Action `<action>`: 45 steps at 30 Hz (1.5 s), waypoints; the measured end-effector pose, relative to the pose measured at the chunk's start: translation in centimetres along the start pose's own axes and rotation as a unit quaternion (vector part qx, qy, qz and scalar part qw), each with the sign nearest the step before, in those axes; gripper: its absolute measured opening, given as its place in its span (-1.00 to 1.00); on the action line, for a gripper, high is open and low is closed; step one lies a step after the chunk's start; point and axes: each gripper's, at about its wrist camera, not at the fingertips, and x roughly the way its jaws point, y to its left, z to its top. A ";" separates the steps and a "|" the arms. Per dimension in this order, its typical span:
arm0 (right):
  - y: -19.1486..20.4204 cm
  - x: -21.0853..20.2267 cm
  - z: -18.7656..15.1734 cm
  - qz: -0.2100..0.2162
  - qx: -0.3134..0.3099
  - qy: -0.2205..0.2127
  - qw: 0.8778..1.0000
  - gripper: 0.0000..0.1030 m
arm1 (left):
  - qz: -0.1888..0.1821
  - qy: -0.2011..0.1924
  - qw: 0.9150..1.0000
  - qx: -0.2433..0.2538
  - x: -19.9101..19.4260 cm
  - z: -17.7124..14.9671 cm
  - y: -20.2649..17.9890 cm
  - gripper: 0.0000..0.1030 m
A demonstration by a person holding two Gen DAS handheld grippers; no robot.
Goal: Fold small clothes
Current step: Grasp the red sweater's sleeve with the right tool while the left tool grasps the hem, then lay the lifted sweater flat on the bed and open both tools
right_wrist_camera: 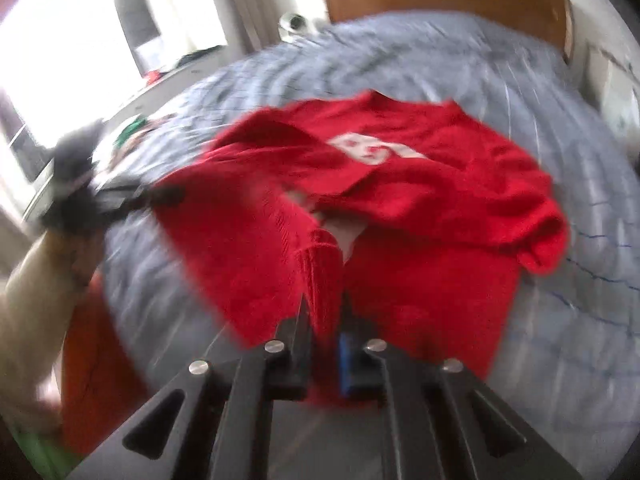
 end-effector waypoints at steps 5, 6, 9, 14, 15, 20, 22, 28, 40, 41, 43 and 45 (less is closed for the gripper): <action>2.0 -0.1 -9.4 -0.035 0.016 0.051 0.998 -0.67 | 0.017 0.056 0.996 -0.067 -2.7 -7.2 0.8 -0.88; 1.9 0.2 -10.9 -0.039 0.029 0.061 0.997 -0.67 | 0.023 0.051 0.995 -0.085 -3.6 -8.0 0.8 -0.85; 1.1 -0.9 -15.0 -0.023 0.083 0.077 0.993 -0.59 | 0.049 0.007 0.989 -0.138 -6.3 -9.0 0.9 0.03; -1.3 -5.4 -14.4 -0.035 0.155 -0.025 0.987 0.07 | 0.041 -0.040 0.977 -0.207 -5.8 -7.3 -0.1 0.58; -1.7 -6.0 -13.5 -0.021 0.174 -0.055 0.983 0.19 | 0.056 -0.030 0.976 -0.208 -5.1 -7.2 -0.6 0.58; -1.6 -3.0 -9.1 0.007 0.249 -0.067 0.966 0.48 | 0.122 0.018 0.968 -0.217 0.0 -7.8 -5.1 0.57; -1.8 -1.2 -8.3 0.000 0.280 -0.074 0.957 0.48 | 0.141 0.030 0.973 -0.181 1.2 -7.8 -6.9 0.54; -2.4 -3.4 -13.3 -0.132 0.282 0.005 0.950 -0.41 | 0.161 0.002 0.977 -0.139 -2.3 -8.8 -8.4 0.67; -1.7 -1.5 -14.6 -0.006 0.308 -0.001 0.951 -0.90 | 0.065 -0.002 0.975 -0.212 2.0 -8.7 -6.7 -0.95; -1.7 -2.0 -14.8 -0.006 0.309 -0.005 0.951 -0.90 | 0.066 -0.009 0.974 -0.215 1.4 -8.8 -6.8 -0.95; -1.1 -3.5 -15.1 -0.020 0.302 -0.010 0.953 -0.90 | 0.072 -0.024 0.972 -0.222 -0.3 -9.4 -6.9 -0.96; -0.3 -5.1 -15.5 -0.026 0.297 -0.015 0.954 -0.92 | 0.083 -0.031 0.971 -0.224 -1.6 -9.9 -6.7 -0.97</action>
